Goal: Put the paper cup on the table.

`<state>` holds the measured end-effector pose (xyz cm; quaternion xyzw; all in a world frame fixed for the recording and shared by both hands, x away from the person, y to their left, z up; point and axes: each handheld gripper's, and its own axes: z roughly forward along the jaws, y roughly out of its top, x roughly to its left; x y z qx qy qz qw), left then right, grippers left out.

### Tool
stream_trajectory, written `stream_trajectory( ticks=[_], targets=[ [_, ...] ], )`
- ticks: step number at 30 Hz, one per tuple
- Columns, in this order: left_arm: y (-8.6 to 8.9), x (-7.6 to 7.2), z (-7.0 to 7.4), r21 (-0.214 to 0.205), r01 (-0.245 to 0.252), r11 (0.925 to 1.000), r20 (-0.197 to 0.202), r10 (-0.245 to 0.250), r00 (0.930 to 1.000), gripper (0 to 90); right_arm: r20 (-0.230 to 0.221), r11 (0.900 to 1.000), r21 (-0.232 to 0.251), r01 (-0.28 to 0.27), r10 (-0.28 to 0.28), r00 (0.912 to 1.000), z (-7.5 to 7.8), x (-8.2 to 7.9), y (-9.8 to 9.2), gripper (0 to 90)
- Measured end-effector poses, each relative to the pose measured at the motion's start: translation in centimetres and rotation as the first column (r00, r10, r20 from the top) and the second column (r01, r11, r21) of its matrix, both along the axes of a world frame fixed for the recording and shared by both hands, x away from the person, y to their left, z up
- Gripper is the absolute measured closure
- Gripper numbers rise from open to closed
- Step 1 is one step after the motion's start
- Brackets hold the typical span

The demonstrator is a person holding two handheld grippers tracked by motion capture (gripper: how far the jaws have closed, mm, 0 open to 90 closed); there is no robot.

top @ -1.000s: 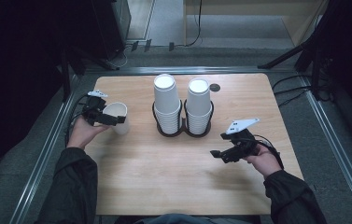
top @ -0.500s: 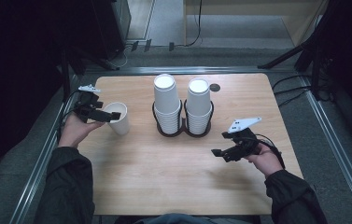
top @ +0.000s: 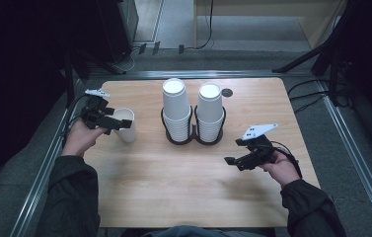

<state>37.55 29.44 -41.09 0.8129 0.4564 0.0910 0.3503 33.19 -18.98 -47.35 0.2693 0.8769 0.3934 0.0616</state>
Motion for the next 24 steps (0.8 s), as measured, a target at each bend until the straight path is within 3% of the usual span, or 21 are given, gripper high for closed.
stream_trajectory(
  ticks=[6, 13, 16, 18, 21, 24],
  targets=[
    [-1.1, -0.4, 0.2, 0.017, 0.011, 0.9998, 0.016, -0.012, 0.9998, 0.0, 0.008, 1.0, 0.002, -0.003, 0.003, 1.0, 0.1, 0.0, 0.0, 18.3],
    [-2.5, -1.0, 0.3, 0.008, 0.032, 0.9995, 0.033, -0.032, 0.9989, 0.0, 0.011, 0.9999, 0.012, 0.007, -0.007, 0.9999, 0.4, -0.1, -0.2, 18.3],
    [-3.4, -1.2, 0.1, 0.001, 0.053, 0.9986, 0.046, -0.053, 0.9975, 0.0, 0.015, 0.9999, 0.011, 0.006, -0.006, 0.9999, 0.4, 0.0, -0.1, 18.3],
    [-4.0, -1.3, -0.2, -0.013, 0.084, 0.9964, 0.03, -0.084, 0.996, 0.0, 0.015, 0.9999, 0.016, 0.006, -0.007, 0.9999, 0.5, 0.0, -0.1, 18.3],
    [-5.0, -1.6, -0.5, 0.021, 0.104, 0.9943, 0.039, -0.105, 0.9937, 0.0, 0.016, 0.9998, 0.02, 0.007, -0.008, 0.9998, 0.5, 0.1, -0.1, 18.3],
    [-5.8, -2.0, -0.6, 0.022, 0.12, 0.9925, 0.043, -0.121, 0.9917, 0.0, 0.016, 0.9997, 0.026, 0.005, -0.005, 0.9999, 0.6, 0.2, 0.0, 18.3]
  ],
)
